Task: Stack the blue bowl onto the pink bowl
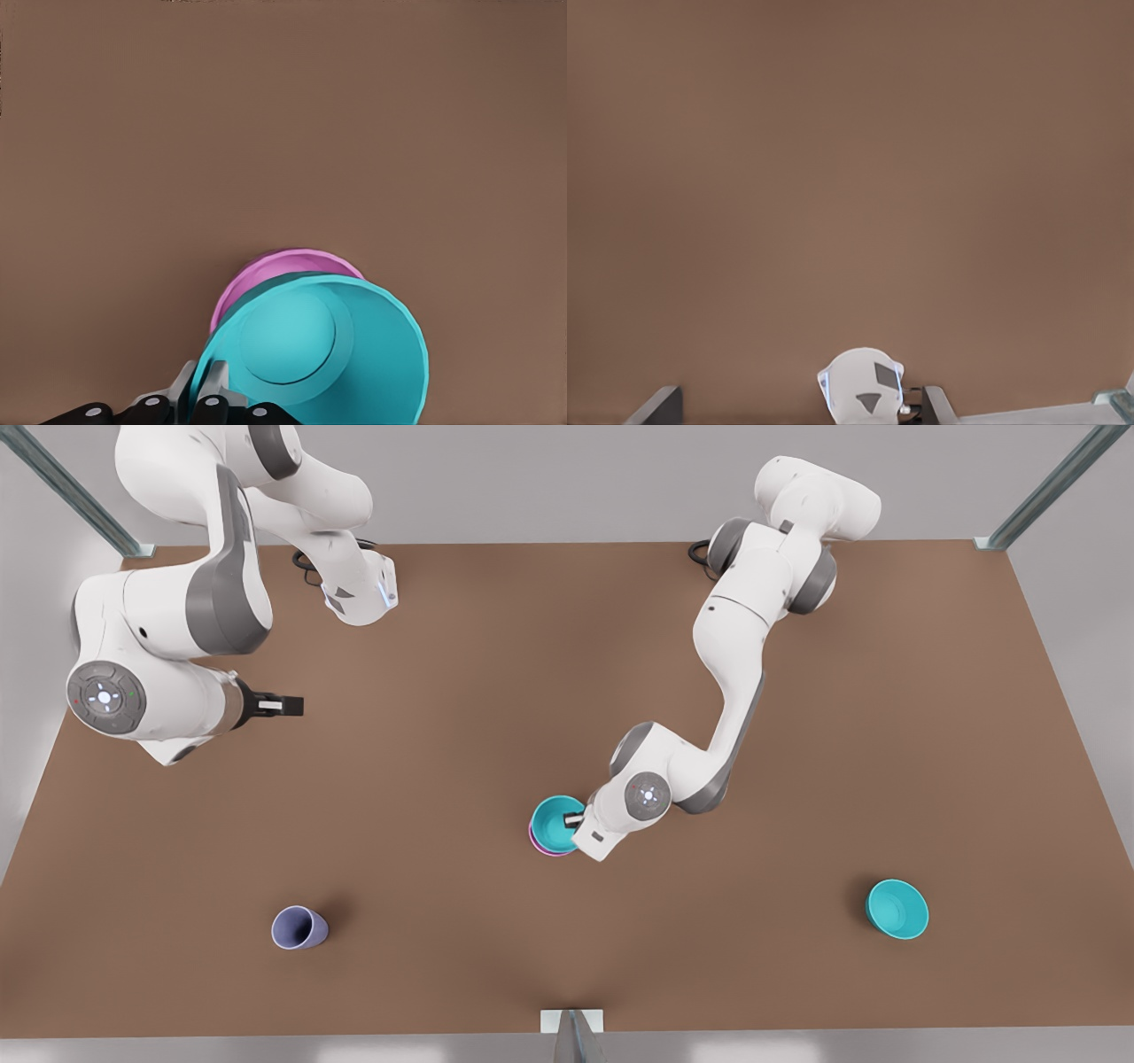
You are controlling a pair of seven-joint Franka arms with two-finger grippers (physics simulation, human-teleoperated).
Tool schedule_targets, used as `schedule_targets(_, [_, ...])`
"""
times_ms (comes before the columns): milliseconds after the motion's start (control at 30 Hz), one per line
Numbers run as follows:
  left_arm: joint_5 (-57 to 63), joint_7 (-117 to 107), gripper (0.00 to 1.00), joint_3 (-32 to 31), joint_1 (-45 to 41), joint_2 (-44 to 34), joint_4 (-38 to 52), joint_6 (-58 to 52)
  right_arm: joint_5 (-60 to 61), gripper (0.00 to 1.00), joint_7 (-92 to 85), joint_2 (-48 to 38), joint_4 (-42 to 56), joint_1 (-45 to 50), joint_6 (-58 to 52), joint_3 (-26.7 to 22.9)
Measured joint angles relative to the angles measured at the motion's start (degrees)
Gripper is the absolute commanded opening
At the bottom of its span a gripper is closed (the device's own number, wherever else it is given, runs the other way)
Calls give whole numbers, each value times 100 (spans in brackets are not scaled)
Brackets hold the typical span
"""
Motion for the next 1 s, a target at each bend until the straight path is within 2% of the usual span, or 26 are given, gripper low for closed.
schedule_targets(500, [-5,-870,21,0,-93,93,-38,175,-39,100,3,37,70,6,45,-21])
schedule_targets(567, [-13,-930,100,0,-82,85,-43,177,-56,100,-6,-2,81,8,101,-22])
schedule_targets(667, [35,-971,100,37,172,-317,-47,-190,-68,100,-27,0,85,8,157,-31])
schedule_targets(767, [684,-751,100,61,1311,-1940,-39,-1626,-67,100,-45,9,85,8,191,-34])
schedule_targets(833, [1137,-406,100,70,1800,-2724,-72,-2458,-65,100,-56,7,85,8,206,-35])
schedule_targets(900, [1477,-86,100,67,1902,-3728,-1190,-2863,-66,100,-65,-3,85,23,220,-42])
schedule_targets(1000, [1740,330,100,76,1901,-4217,-1747,-3246,-66,100,-77,-7,84,34,239,-43])
